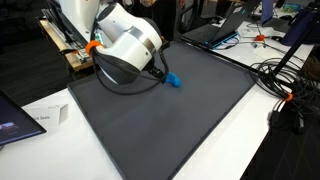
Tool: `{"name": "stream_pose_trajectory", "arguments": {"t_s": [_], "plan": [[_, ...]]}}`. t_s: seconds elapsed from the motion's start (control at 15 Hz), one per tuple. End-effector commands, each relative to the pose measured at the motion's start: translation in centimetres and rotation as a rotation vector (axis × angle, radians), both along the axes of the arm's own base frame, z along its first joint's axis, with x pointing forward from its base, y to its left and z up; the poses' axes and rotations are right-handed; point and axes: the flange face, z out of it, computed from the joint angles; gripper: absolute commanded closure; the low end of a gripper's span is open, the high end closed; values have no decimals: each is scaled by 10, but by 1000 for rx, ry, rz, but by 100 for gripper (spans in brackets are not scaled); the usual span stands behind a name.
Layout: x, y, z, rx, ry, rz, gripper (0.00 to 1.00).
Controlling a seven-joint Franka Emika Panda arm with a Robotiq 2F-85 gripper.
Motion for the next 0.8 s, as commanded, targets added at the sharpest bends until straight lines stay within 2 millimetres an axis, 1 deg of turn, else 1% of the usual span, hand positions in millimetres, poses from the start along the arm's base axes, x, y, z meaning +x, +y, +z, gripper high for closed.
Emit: {"name": "stream_pose_trajectory", "arguments": {"t_s": [0.0,0.73], "plan": [[-10,-8,0,74,-12,25,0],[-21,-24,-13,187,-49,14,0]]}}
